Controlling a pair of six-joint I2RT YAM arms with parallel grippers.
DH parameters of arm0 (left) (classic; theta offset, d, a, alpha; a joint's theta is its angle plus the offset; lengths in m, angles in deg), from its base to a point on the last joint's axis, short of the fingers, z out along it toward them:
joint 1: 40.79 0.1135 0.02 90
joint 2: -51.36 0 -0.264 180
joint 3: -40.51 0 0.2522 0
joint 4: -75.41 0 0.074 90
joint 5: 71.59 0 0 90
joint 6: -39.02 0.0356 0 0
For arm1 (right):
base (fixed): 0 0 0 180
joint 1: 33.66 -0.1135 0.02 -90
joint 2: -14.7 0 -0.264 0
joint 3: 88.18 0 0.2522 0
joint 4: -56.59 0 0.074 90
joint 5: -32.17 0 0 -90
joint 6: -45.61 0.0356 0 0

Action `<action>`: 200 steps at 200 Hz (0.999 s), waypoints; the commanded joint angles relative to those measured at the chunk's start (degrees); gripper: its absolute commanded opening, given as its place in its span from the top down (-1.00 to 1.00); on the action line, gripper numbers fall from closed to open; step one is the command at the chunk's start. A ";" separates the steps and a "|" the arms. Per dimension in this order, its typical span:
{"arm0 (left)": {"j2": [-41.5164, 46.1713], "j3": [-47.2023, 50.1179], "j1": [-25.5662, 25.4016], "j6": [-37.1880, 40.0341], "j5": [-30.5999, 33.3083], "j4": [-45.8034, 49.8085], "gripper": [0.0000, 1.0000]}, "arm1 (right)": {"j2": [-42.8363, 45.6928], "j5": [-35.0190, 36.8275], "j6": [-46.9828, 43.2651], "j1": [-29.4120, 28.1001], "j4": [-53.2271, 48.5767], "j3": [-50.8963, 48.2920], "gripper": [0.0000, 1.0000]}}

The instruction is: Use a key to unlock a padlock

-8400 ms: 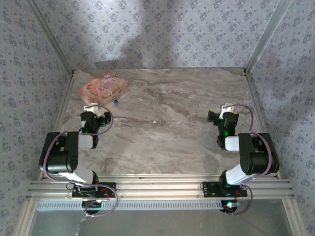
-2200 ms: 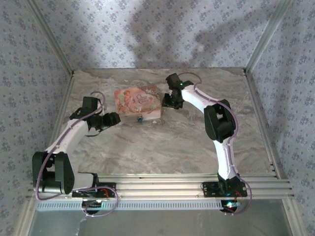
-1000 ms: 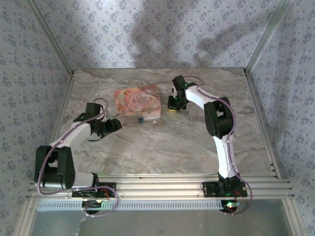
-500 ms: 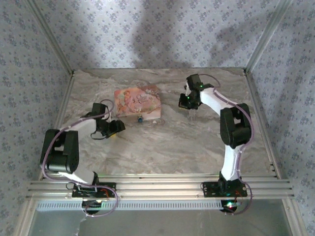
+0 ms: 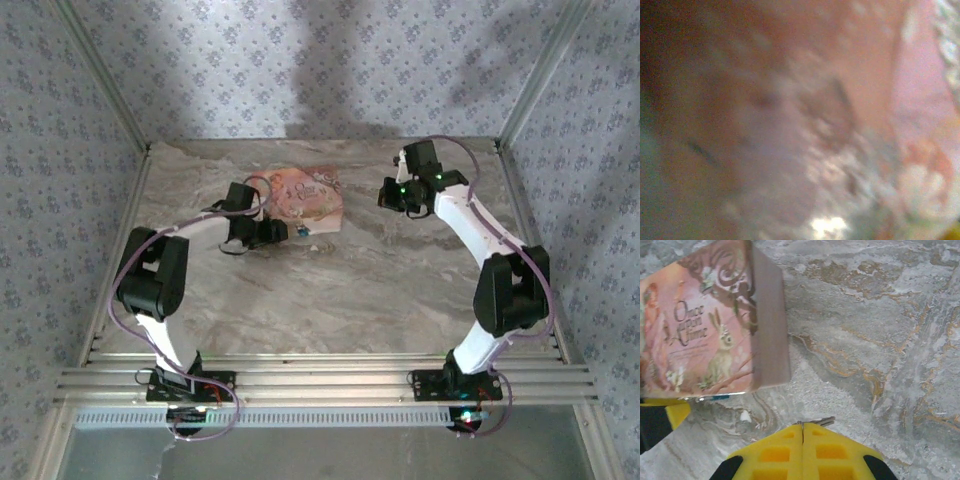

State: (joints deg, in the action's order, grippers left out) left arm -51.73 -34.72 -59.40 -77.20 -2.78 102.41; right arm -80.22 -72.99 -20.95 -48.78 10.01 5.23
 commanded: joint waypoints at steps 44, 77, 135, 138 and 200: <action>15.52 4.62 -0.37 -7.11 -0.13 2.32 -0.22 | 7.18 -14.55 0.63 -0.85 6.25 -3.19 1.00; 23.50 7.02 -0.49 -16.29 -4.35 -1.36 -0.23 | 8.21 -16.94 0.55 -4.55 10.44 -3.82 1.00; 25.87 6.48 -4.17 -45.59 -3.33 -7.38 -0.06 | 8.84 -8.40 4.72 -11.56 19.51 -6.08 1.00; 25.82 6.46 -4.60 -47.49 -2.92 -7.73 -0.06 | 8.91 -7.61 5.33 -11.88 20.19 -6.27 1.00; 21.51 8.42 -10.68 -72.90 2.06 -24.44 0.13 | 7.83 3.53 12.11 -18.25 27.51 -8.46 1.00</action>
State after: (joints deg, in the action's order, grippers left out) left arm -28.36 -27.10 -68.80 -134.99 -4.07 86.84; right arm -72.68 -74.73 -11.94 -65.17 33.37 -3.07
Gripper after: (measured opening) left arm 0.459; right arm 0.040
